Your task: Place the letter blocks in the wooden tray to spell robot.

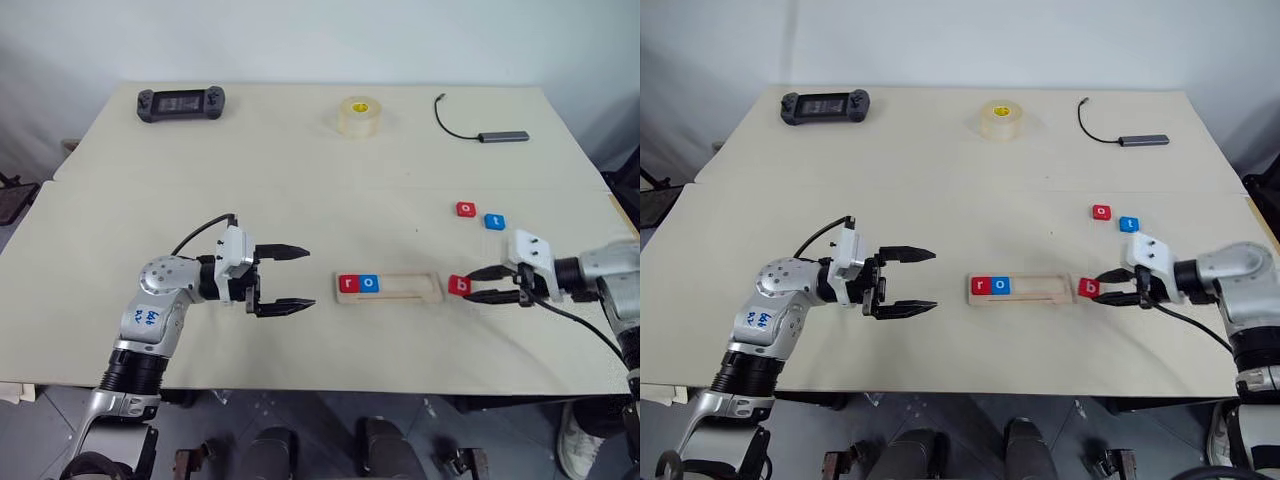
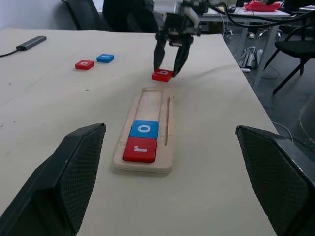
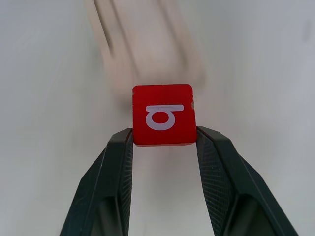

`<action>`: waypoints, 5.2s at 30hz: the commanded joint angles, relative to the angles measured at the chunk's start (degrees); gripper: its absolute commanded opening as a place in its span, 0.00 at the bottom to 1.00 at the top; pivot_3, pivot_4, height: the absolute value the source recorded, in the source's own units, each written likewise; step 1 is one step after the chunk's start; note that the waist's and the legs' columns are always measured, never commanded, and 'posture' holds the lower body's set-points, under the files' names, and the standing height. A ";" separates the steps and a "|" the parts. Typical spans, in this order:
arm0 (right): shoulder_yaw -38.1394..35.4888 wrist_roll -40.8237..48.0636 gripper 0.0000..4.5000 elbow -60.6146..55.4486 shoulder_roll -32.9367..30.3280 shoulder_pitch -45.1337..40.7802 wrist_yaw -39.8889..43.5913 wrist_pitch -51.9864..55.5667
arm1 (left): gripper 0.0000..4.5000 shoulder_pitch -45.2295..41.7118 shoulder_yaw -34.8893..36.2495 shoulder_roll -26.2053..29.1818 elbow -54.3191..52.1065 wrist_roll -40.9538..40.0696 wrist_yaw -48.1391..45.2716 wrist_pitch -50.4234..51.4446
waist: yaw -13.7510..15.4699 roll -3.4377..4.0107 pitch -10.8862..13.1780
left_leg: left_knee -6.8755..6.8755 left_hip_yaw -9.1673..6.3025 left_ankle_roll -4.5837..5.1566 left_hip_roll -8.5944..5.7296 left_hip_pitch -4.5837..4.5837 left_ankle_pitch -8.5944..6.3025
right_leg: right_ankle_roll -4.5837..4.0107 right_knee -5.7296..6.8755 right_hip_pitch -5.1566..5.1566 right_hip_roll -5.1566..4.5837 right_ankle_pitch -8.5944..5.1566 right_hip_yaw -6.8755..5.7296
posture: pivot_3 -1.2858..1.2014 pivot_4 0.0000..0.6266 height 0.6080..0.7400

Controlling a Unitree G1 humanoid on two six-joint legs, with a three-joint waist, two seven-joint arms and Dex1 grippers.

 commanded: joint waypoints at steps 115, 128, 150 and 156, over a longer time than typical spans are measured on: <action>-15.05 -0.21 0.99 19.05 24.88 -17.11 -70.67 24.82 | 1.00 0.68 0.12 -5.86 0.76 0.67 9.53 -2.24 | -1.10 0.07 -0.04 | -0.39 0.09 0.02 -0.07 0.35 -0.01 | -0.05 0.02 0.26 0.07 0.03 0.08 | 0.52 0.24 1.00; -19.67 2.59 0.90 32.54 26.50 -22.60 -70.58 20.75 | 1.00 -1.18 0.44 -5.85 3.06 0.72 9.00 -2.84 | -1.42 0.08 -0.04 | -0.46 0.08 0.01 -0.04 0.33 0.00 | -0.05 0.00 0.24 0.09 0.03 0.05 | 0.52 0.24 1.00; -22.60 8.46 0.34 -26.42 25.79 3.83 -72.47 51.07 | 1.00 -0.78 -0.95 -5.97 2.22 0.25 7.61 -1.54 | -0.95 0.13 -0.08 | -0.14 -0.12 0.01 -0.13 -0.41 0.00 | -0.05 0.35 -0.42 -0.01 0.03 -0.01 | 0.52 0.24 1.00; -27.93 11.11 0.34 -47.98 28.89 16.05 -76.31 63.04 | 1.00 -1.95 -1.26 -5.67 3.79 0.46 5.86 -1.33 | -0.86 0.13 -0.08 | -0.07 -0.08 0.01 -0.14 -0.45 0.00 | -0.05 0.45 -0.48 0.03 0.03 0.05 | 0.52 0.24 1.00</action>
